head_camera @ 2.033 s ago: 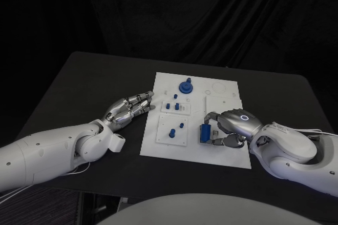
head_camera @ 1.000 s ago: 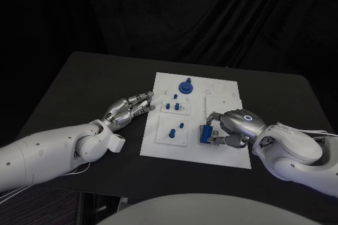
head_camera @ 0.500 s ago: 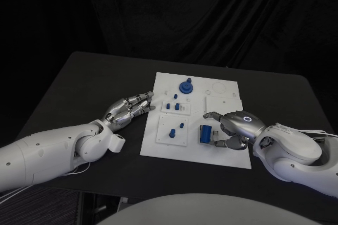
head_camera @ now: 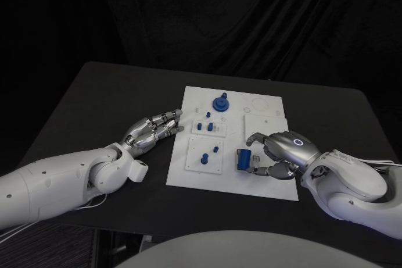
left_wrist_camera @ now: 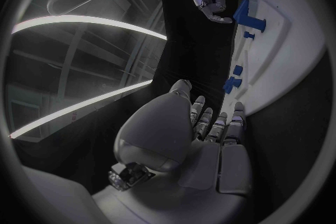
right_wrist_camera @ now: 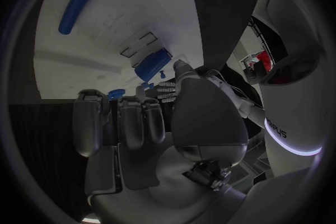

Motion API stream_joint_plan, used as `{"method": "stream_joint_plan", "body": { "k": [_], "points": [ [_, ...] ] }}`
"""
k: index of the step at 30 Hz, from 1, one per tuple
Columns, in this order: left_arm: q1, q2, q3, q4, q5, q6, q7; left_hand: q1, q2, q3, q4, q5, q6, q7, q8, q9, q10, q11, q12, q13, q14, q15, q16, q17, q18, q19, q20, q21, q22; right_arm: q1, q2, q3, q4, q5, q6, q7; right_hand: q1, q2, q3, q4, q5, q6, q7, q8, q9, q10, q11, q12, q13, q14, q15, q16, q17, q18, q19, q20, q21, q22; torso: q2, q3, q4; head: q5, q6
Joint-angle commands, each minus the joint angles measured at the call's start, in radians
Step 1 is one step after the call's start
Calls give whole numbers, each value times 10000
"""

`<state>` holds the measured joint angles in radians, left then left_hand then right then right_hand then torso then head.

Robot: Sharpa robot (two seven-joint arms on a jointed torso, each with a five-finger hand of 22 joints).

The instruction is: Assemble the parts on the task board

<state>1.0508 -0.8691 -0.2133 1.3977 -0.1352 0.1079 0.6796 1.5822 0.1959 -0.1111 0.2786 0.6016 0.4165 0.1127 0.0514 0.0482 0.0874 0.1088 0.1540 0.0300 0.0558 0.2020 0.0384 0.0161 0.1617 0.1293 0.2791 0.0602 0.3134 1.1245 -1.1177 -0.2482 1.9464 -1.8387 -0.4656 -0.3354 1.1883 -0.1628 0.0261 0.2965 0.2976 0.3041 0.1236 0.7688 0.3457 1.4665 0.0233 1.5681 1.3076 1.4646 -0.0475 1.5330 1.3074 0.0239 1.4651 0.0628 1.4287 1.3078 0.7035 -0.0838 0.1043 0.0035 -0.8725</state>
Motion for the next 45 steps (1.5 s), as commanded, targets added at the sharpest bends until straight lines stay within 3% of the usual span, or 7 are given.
{"method": "stream_joint_plan", "body": {
  "k": [1,2,4,13,31,45],
  "points": [
    [-29,16,4,10,19,133,140,46,64,52,-18,-68,21,54,32,16,34,44,44,14,5,43,59,16,-127,68,33,69,-3,-80,-26,-1,71,-608,-597,-741,-222,48,-18,2,-48,57,-32,740,329,1043,-5,27,2632,840,42,-37,1677,131,334,52,-25,2141,-7,4,-4,-3,-1],
    [-30,16,4,9,19,134,138,46,64,52,-18,-68,21,54,32,16,34,44,44,14,5,43,59,16,-127,68,33,69,-3,-95,-26,-1,76,-634,-587,-785,-294,48,-2,-9,-65,-143,-68,1317,606,1043,-27,27,2632,841,16,-36,1678,129,339,35,-23,2143,-8,0,-8,-1,-1],
    [-32,11,4,11,19,135,132,46,64,52,-18,-68,21,54,32,16,34,44,44,14,5,43,59,16,-127,68,33,69,-3,-147,-15,-1,84,-696,-515,-933,-418,91,5,-14,-65,-223,-101,1722,793,1043,-46,27,2632,840,5,-38,1674,135,332,13,-43,2136,-3,-1,-9,9,-1],
    [-36,-15,4,23,19,134,118,36,64,64,-8,-72,41,73,35,17,39,50,49,14,5,43,61,16,-130,73,31,72,-6,-311,96,0,34,-970,-101,-1432,-810,-43,-96,-4,-53,-332,-154,2266,1016,1043,-89,27,2632,836,-26,-47,1653,145,318,-17,-85,2125,-2,-7,-1,23,-1],
    [-42,6,4,9,19,185,57,29,68,85,2,-91,131,136,55,29,43,50,51,13,0,44,59,14,-136,68,29,70,-31,-353,245,2,-39,-1242,-203,-1652,-761,81,14,-21,-53,-678,-155,2204,936,1043,-97,27,2632,813,-36,-84,1575,175,254,-31,-215,2083,5,-5,-1,21,-1],
    [-47,20,4,5,19,213,5,27,69,90,4,-99,151,151,59,31,47,59,56,14,-2,45,58,13,-137,65,29,69,-39,-357,357,2,-79,-1394,10,-1564,-869,-95,-77,-1,-37,-833,-140,2134,834,1043,-84,27,2632,803,-25,-97,1548,183,236,-26,-253,2072,1,-6,1,38,-1]
  ]
}}
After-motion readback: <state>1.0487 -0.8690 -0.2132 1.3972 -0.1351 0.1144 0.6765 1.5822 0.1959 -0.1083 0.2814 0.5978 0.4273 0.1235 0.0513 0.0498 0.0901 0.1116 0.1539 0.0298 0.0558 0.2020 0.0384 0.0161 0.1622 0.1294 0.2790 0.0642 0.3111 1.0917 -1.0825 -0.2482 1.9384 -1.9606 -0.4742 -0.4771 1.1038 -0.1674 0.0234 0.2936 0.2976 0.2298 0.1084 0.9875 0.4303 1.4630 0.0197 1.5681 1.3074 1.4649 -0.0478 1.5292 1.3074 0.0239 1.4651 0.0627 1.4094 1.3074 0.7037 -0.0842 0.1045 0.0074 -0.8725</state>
